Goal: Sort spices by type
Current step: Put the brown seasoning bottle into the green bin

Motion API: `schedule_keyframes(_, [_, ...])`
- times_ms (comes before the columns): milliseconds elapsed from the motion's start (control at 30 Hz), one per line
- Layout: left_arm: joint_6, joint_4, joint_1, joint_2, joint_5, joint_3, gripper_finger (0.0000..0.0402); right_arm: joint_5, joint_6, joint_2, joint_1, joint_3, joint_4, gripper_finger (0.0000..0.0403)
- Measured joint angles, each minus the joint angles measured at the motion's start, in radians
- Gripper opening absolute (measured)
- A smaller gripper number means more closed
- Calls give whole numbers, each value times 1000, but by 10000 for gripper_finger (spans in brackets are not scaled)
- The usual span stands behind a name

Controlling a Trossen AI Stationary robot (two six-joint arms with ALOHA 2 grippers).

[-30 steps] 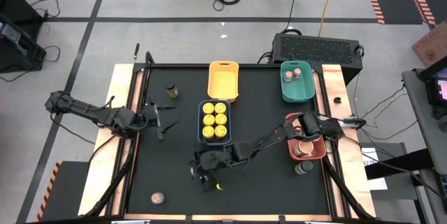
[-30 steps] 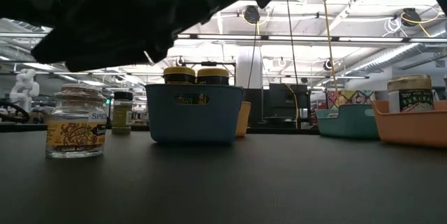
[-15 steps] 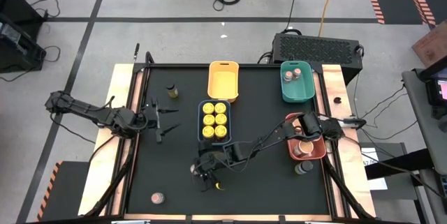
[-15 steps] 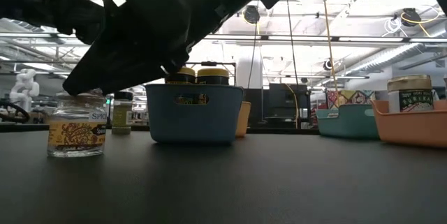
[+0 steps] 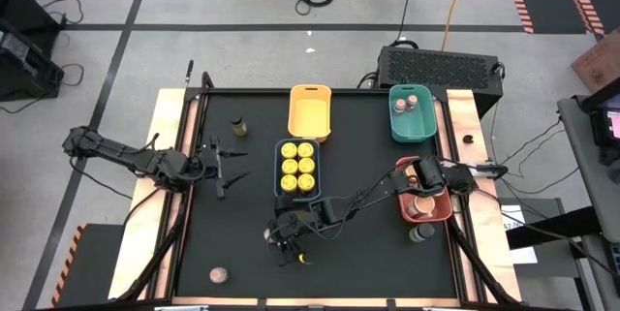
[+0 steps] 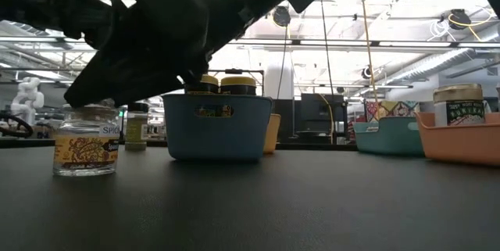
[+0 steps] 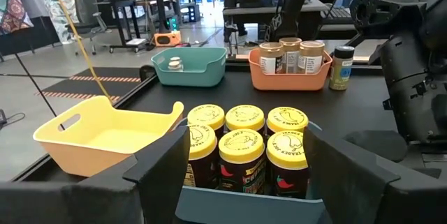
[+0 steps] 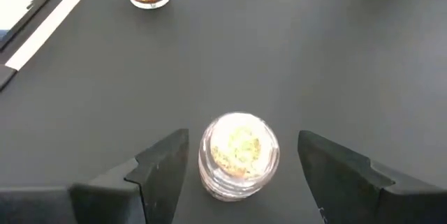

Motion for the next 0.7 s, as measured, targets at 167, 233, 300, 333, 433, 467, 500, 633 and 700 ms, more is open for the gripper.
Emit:
schedule_keyframes(167, [0, 0, 0, 0, 0, 0, 281, -9, -11, 0, -6, 0, 0, 263])
schedule_keyframes(233, [-1, 0, 0, 0, 1, 0, 281, -46, -11, 0, -13, 0, 7, 263])
schedule_keyframes(300, [-1, 0, 0, 0, 8, 0, 281, -51, -12, 17, -17, 0, 50, 263])
schedule_keyframes(333, [-1, 0, 0, 0, 10, 0, 281, -54, -13, 21, -17, 0, 61, 263])
schedule_keyframes(433, [-1, 0, 0, 0, 11, 0, 281, -73, -19, 34, -20, 1, 75, 263])
schedule_keyframes(467, [-1, 0, 0, 0, 11, 0, 281, -71, -24, 35, -21, 2, 74, 263])
schedule_keyframes(500, [0, 0, 0, 0, 11, 0, 281, -71, -25, 35, -20, 2, 69, 263])
schedule_keyframes(633, [0, -2, 0, 1, 16, 0, 281, -72, -22, 35, -22, 2, 68, 263])
schedule_keyframes(700, [0, -2, 0, 1, 38, 0, 281, -74, -12, 35, -23, 2, 66, 263])
